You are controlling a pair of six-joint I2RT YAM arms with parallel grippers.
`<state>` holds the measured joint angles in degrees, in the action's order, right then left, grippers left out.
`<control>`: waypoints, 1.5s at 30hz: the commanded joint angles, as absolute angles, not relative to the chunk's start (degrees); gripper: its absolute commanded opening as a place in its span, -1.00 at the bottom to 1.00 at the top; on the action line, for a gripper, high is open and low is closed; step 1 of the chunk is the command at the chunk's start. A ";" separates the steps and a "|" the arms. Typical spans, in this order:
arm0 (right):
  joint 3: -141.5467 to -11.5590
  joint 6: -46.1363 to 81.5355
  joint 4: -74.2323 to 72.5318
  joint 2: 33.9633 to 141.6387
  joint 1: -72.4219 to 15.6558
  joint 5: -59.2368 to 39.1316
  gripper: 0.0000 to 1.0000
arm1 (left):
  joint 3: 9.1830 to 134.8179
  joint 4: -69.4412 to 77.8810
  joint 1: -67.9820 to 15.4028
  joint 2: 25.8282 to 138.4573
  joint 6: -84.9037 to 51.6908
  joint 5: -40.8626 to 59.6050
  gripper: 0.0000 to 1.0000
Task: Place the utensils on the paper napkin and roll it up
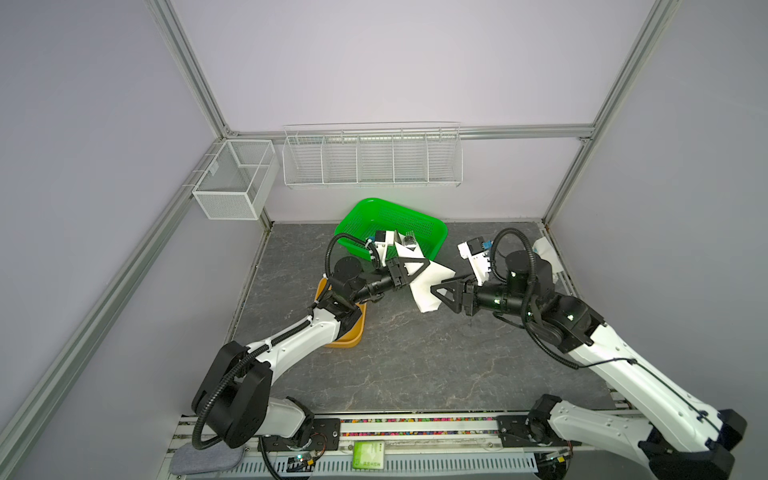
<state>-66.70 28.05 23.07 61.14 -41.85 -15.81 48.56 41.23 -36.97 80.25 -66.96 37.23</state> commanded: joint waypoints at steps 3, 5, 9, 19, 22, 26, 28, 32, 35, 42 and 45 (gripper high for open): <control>-67.39 27.87 21.57 63.69 -42.26 -11.79 0.27 | 49.85 43.35 -36.76 79.67 -66.57 36.76 -1.00; -67.20 28.08 20.82 64.69 -42.19 -12.64 0.27 | 50.17 43.82 -36.83 79.71 -67.03 36.98 -1.00; -65.87 28.10 18.29 65.48 -42.21 -15.02 0.29 | 50.54 44.89 -36.80 79.70 -68.05 37.33 -1.00; -63.83 27.98 15.39 65.48 -41.51 -18.60 0.29 | 50.81 48.77 -36.84 79.74 -71.45 38.77 -1.00; -63.56 27.97 15.16 65.48 -41.14 -19.09 0.29 | 50.80 49.80 -36.82 79.59 -72.27 39.02 -1.00; -62.90 27.99 14.80 65.30 -40.81 -20.15 0.29 | 50.98 50.46 -36.78 79.45 -72.85 39.23 -1.00; -62.45 28.03 14.23 65.22 -40.49 -21.38 0.29 | 51.17 50.61 -36.81 79.45 -73.03 39.37 -1.00; -61.27 28.87 11.08 65.16 -39.91 -25.64 0.28 | 51.61 51.39 -36.82 79.51 -73.73 39.98 -1.00; -60.44 29.49 8.40 64.95 -39.31 -28.27 0.22 | 51.68 51.83 -36.85 79.71 -74.16 40.25 -1.00; -59.26 30.69 4.69 65.21 -37.64 -33.71 0.00 | 52.11 53.55 -36.83 80.06 -75.47 41.12 -1.00; -58.93 31.45 2.77 65.48 -37.32 -36.64 -0.07 | 52.28 54.13 -36.88 80.23 -75.93 41.53 -1.00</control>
